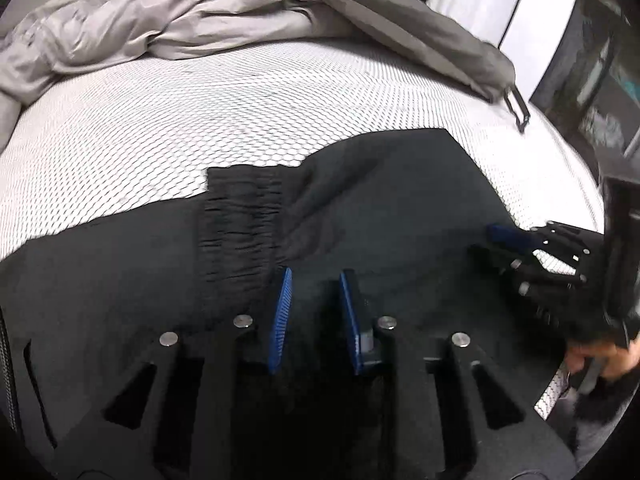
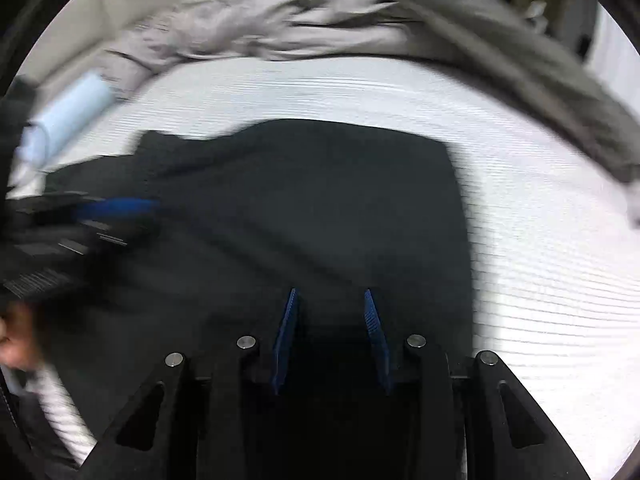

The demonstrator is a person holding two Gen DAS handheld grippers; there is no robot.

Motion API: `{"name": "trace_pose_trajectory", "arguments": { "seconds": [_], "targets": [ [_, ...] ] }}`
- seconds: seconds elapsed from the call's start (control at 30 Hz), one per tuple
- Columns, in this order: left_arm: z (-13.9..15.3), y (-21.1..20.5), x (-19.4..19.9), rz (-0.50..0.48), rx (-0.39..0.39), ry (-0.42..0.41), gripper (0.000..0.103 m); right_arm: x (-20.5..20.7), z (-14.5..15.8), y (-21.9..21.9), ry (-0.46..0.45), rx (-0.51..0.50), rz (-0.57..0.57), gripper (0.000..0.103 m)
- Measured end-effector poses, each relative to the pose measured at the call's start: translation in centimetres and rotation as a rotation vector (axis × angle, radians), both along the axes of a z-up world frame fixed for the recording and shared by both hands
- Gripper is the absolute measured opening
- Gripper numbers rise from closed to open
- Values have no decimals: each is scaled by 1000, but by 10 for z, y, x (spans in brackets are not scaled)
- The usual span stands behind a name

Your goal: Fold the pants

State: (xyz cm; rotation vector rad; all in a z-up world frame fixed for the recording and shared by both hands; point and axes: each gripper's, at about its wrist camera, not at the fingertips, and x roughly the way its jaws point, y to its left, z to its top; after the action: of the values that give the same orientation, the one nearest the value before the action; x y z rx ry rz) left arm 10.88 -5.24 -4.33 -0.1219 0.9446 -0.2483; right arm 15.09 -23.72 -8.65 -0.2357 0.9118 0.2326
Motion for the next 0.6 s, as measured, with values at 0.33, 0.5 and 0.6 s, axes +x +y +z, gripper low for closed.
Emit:
{"name": "trace_pose_trajectory", "arguments": {
  "seconds": [0.33,0.5,0.6],
  "targets": [
    [5,-34,34,-12,77,-6,26,9,13,15,-37,195,50,36],
    [-12,7,41,28,-94,31,5,37,-5,17,11,63,35,34],
    [0,18,26,36,-87,5,5,40,2,-18,-23,-26,-104,34]
  ]
}}
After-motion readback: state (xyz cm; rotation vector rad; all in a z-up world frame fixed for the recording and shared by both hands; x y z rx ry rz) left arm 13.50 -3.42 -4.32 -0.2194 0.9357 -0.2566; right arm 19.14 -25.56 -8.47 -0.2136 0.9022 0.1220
